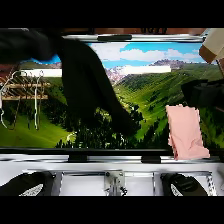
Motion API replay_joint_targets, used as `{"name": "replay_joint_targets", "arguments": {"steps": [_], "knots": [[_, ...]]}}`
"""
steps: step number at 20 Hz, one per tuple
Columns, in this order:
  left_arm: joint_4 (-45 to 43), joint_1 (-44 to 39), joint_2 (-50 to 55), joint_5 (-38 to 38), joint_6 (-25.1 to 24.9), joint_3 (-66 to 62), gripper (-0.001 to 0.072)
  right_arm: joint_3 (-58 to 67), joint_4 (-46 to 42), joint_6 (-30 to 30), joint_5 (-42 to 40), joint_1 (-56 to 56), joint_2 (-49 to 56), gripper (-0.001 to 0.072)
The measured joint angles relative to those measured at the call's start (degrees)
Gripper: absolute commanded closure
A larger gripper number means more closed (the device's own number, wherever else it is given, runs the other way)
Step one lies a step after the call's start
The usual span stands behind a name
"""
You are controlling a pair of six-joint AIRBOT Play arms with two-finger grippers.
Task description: Fold the shirts.
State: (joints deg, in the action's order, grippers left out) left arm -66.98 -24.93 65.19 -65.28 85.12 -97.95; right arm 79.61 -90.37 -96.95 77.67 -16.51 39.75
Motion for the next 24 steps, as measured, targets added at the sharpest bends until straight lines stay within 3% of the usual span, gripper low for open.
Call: {"name": "replay_joint_targets", "arguments": {"steps": [3,4,5,6,10,17,20,24], "knots": [[2.8,-4.4,1.9,1.4,0.7,14.5,0.0664,-5.2,3.4,-2.1,2.3,0.0,0.0,0.0081],[3.5,-5.8,2.9,2.5,0.7,18.7,0.0523,-7.8,4.1,-3.1,2.5,0.0,0.5,0.0081],[4.3,-7.0,4.0,3.6,0.9,22.4,0.0193,-10.7,4.9,-4.0,2.1,-0.1,1.2,0.0081],[4.7,-7.8,5.1,3.8,0.9,25.0,-0.0013,-13.8,5.8,-5.0,1.6,-0.1,2.3,0.0081],[5.3,-4.4,7.3,-1.7,1.0,27.4,-0.0005,-21.1,11.7,-6.3,-3.2,-0.1,8.3,0.0081],[-2.2,18.2,5.0,-15.9,-0.5,28.9,-0.0006,-23.7,16.6,-4.3,-7.6,-0.1,18.2,0.0081],[0.2,25.4,4.7,-14.4,-1.9,38.0,-0.0006,-23.9,20.4,-2.0,-8.3,-0.1,23.2,0.0081],[8.1,28.2,6.2,-4.2,-4.2,49.6,-0.0006,-24.0,26.4,1.2,-9.4,-0.1,29.3,0.0081]]}}
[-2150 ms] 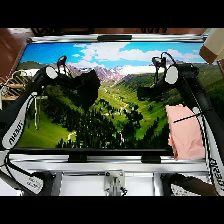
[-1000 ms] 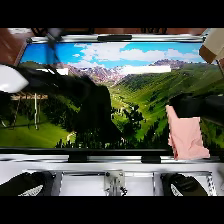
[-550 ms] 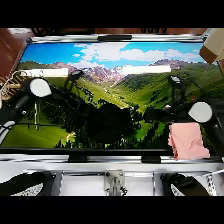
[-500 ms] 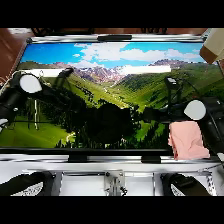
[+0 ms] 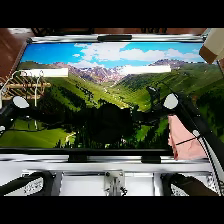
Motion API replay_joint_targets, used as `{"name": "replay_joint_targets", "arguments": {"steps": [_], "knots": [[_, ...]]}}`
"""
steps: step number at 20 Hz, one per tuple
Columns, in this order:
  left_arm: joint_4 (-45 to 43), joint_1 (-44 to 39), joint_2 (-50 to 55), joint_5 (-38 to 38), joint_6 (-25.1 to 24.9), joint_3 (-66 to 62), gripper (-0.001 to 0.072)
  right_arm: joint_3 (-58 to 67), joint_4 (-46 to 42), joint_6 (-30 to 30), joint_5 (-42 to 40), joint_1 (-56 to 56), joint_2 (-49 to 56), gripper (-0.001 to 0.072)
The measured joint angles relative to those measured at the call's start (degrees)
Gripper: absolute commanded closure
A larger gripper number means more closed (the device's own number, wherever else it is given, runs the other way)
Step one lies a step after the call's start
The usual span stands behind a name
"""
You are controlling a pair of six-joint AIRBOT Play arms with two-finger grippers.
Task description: Fold the shirts.
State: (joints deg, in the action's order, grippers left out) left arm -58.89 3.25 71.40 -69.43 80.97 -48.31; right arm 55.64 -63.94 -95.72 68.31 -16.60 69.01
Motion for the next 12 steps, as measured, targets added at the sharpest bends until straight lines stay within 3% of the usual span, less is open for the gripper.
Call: {"name": "replay_joint_targets", "arguments": {"steps": [6,8,11,12], "knots": [[12.3,-3.5,5.1,13.7,-4.0,5.4,0.0015,0.0,5.4,1.5,-1.6,0.0,5.6,0.0081],[14.7,-4.8,5.8,17.3,-4.6,5.9,0.0357,0.0,7.0,1.5,-2.0,0.0,6.8,0.0081],[16.5,-5.6,6.3,21.6,-4.9,6.2,0.0411,-0.1,9.7,1.7,-3.8,0.0,8.1,0.0081],[17.0,-5.7,6.3,22.4,-5.0,6.2,0.0574,-0.1,10.3,1.7,-4.8,0.0,8.5,0.0081]]}}
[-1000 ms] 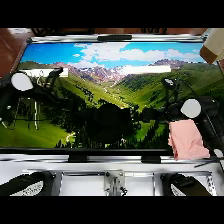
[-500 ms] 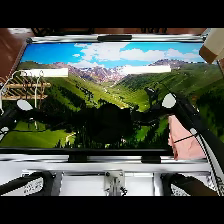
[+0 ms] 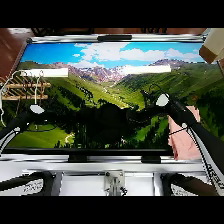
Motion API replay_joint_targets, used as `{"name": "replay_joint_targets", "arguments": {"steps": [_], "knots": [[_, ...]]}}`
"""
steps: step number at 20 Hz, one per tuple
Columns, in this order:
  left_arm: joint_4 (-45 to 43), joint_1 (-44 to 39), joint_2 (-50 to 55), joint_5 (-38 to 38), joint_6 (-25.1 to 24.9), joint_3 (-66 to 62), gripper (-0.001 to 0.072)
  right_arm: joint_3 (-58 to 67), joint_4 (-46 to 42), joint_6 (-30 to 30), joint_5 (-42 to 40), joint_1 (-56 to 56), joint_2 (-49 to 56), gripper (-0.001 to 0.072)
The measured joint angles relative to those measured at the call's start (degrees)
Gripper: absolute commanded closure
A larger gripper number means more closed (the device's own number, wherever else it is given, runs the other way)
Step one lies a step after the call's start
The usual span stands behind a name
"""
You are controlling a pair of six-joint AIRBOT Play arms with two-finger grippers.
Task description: Fold the shirts.
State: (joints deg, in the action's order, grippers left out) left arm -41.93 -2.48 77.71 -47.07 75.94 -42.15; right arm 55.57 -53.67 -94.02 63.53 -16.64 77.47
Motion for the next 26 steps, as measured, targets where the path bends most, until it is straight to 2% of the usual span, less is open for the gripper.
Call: {"name": "replay_joint_targets", "arguments": {"steps": [1,3,6,7,9,14,17,20,22,26], "knots": [[0.2,-0.1,0.1,0.9,-0.1,-0.1,0.0653,0.0,0.9,0.0,-0.8,0.0,0.3,0.0081],[0.6,-0.3,0.1,2.0,-0.4,-0.3,0.0678,0.0,2.1,0.0,-2.4,0.0,1.0,0.0081],[0.9,-0.3,0.1,2.7,-1.7,-1.1,0.0679,0.0,4.1,0.3,-3.7,-0.5,2.2,0.0086],[0.9,-0.4,0.1,2.7,-2.4,-1.5,0.0679,0.0,4.6,0.4,-4.1,-1.2,2.5,0.0181],[1.0,-0.4,0.1,2.6,-3.4,-2.2,0.0679,0.0,5.0,0.7,-4.6,-3.2,2.8,0.0647],[0.9,-0.4,-1.6,0.0,-6.1,-3.3,0.068,1.3,4.3,1.2,-6.0,-6.2,1.5,0.065],[-0.1,-0.2,-5.8,-2.7,-8.0,-6.3,0.068,6.1,-0.5,2.0,-5.4,-6.4,-3.2,0.065],[-3.4,0.0,-12.5,-7.5,-8.9,-14.7,0.068,14.9,-7.0,2.5,-5.7,-6.6,-10.5,0.065],[-4.7,0.0,-18.3,-10.2,-9.7,-22.9,0.068,21.8,-10.0,2.6,-9.1,-6.6,-16.4,0.065],[-7.2,0.0,-30.5,-11.3,-10.2,-41.6,0.068,33.4,-12.9,2.8,-21.2,-6.6,-28.2,0.065]]}}
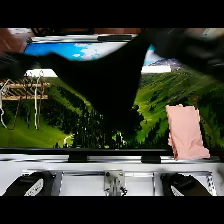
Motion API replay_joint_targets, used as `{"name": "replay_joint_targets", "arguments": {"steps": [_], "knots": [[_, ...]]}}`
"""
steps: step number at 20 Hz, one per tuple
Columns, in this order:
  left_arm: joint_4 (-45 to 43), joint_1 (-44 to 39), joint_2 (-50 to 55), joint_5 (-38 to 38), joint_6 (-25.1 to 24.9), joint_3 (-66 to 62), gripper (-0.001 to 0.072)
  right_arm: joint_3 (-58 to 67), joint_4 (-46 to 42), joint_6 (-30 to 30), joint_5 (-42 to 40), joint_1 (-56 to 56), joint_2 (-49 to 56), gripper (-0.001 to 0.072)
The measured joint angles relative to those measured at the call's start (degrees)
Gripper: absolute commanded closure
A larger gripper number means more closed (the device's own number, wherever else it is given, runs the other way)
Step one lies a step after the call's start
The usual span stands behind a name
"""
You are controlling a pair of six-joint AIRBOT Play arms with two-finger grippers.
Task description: Fold the shirts.
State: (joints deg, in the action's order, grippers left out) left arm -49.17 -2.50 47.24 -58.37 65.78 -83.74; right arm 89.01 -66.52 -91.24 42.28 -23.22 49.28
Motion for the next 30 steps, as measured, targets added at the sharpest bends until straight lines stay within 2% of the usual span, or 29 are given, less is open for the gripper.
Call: {"name": "replay_joint_targets", "arguments": {"steps": [2,5,8,11,18,22,25,26,27,28,30], "knots": [[-3.3,0.0,-5.2,0.6,2.1,-7.5,0.068,4.3,-0.4,0.0,-4.2,0.0,-4.7,0.065],[-9.9,0.1,-11.5,0.8,7.7,-13.6,0.068,9.0,-0.5,-0.3,-7.6,0.0,-9.3,0.065],[-15.9,0.1,-14.0,-2.6,11.7,-15.4,0.068,11.2,-1.9,-0.5,-10.1,0.0,-10.4,0.065],[-19.6,0.1,-14.4,-7.1,13.5,-13.3,0.068,12.0,-3.1,-0.6,-12.1,0.0,-7.8,0.065],[-25.4,0.1,-14.3,-11.7,14.5,5.2,0.0679,12.5,-4.0,-2.0,-15.1,0.0,12.3,0.0649],[-26.0,0.1,-14.2,-9.7,14.5,18.5,0.0679,12.5,-3.9,-7.0,-17.2,0.0,27.0,0.0649],[-25.3,0.1,-14.2,-7.4,14.5,27.6,0.0679,12.5,-2.6,-11.3,-12.7,0.0,36.8,0.0649],[-25.0,0.1,-14.2,-6.5,14.5,30.1,0.0679,12.5,-1.9,-12.2,-9.8,0.0,39.7,0.0612],[-24.7,0.1,-14.0,-5.6,14.5,32.5,0.0679,12.5,-1.3,-13.0,-6.7,0.0,42.1,0.045],[-24.4,0.1,-13.9,-4.9,14.5,34.3,0.0679,12.5,-0.9,-13.2,-3.3,0.0,44.2,0.0221],[-24.0,0.1,-13.6,-3.0,14.5,37.1,0.0679,12.5,-0.3,-13.4,4.1,0.0,47.0,0.0206]]}}
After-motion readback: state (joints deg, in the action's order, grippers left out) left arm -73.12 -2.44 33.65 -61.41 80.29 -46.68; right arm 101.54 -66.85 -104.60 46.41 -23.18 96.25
